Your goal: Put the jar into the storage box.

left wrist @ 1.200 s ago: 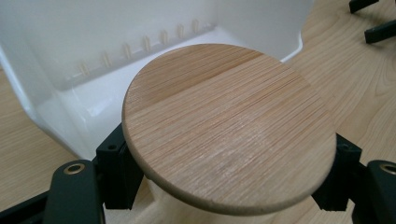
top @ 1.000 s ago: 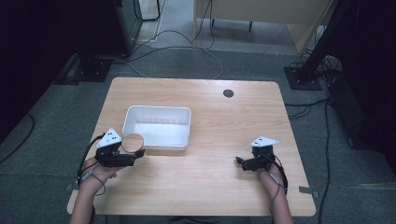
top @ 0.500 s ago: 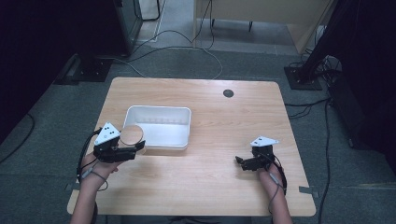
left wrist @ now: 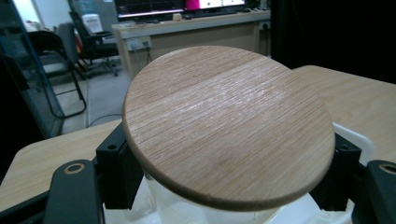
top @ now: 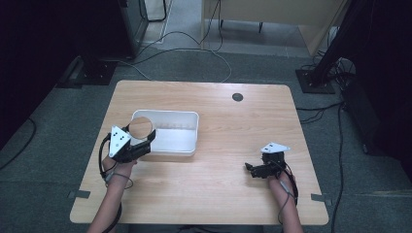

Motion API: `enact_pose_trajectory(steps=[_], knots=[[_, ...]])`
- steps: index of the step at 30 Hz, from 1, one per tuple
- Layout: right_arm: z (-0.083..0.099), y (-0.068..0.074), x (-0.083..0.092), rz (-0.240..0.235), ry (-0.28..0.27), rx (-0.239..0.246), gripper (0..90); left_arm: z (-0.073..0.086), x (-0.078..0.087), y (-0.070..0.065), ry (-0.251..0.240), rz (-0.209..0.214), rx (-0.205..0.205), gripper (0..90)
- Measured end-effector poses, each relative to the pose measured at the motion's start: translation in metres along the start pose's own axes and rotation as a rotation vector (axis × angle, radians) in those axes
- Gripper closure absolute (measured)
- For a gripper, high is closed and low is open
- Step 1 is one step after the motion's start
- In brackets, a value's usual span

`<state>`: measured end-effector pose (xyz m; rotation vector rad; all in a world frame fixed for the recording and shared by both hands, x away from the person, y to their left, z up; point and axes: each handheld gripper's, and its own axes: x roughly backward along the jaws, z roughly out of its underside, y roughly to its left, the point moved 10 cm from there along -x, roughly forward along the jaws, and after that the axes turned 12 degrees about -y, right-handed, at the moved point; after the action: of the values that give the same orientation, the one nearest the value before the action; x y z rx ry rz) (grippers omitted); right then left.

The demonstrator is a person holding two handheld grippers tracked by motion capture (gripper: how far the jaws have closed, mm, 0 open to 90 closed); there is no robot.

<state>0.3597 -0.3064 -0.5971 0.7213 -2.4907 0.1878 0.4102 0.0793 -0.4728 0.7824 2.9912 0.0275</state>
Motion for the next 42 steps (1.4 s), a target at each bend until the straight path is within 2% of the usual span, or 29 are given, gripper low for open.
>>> enact_pose_trajectory(steps=[1,3,6,10,11,13,14,18,20,25,27,32,35,42], knots=[[0.000,0.000,0.000,0.000,0.000,0.000,0.0,0.000,0.000,0.000,0.000,0.000,0.000,25.9],[0.000,0.000,0.000,0.000,0.000,-0.001,0.0,0.010,-0.008,0.000,0.011,0.000,0.015,25.9],[0.000,0.000,0.000,0.000,0.000,-0.002,0.0,0.027,-0.016,-0.003,0.056,0.013,0.014,25.9],[0.000,0.000,0.000,0.001,0.001,-0.002,0.0,0.042,-0.021,-0.003,0.119,0.006,-0.004,25.9],[0.000,0.000,0.001,0.002,0.001,-0.002,0.0,0.045,-0.023,-0.002,0.144,0.008,0.024,25.9],[0.001,0.001,0.001,0.001,0.003,-0.004,0.0,0.047,-0.024,-0.002,0.149,0.007,0.029,25.9],[0.001,0.001,0.001,0.001,0.003,-0.004,0.0,0.051,-0.025,-0.001,0.169,0.005,0.020,25.9],[0.001,0.001,0.001,0.001,0.002,-0.003,0.0,0.056,-0.027,-0.004,0.188,0.013,0.003,25.9],[0.001,0.001,0.001,0.001,0.003,-0.003,0.0,0.059,-0.028,-0.006,0.204,0.015,-0.026,25.8],[0.001,0.001,0.001,0.001,0.003,-0.004,0.0,0.064,-0.030,-0.011,0.234,0.039,-0.024,25.5],[0.001,0.001,0.001,0.001,0.003,-0.004,0.0,0.065,-0.030,-0.011,0.238,0.039,-0.045,25.5],[0.001,0.001,0.001,0.001,0.003,-0.004,0.0,0.067,-0.031,-0.010,0.246,0.043,-0.025,25.5],[0.001,0.001,0.001,0.001,0.003,-0.004,0.0,0.068,-0.031,-0.008,0.254,0.051,0.008,25.4],[0.001,0.001,0.001,0.001,0.003,-0.004,0.0,0.069,-0.031,-0.008,0.267,0.051,0.005,25.0]])
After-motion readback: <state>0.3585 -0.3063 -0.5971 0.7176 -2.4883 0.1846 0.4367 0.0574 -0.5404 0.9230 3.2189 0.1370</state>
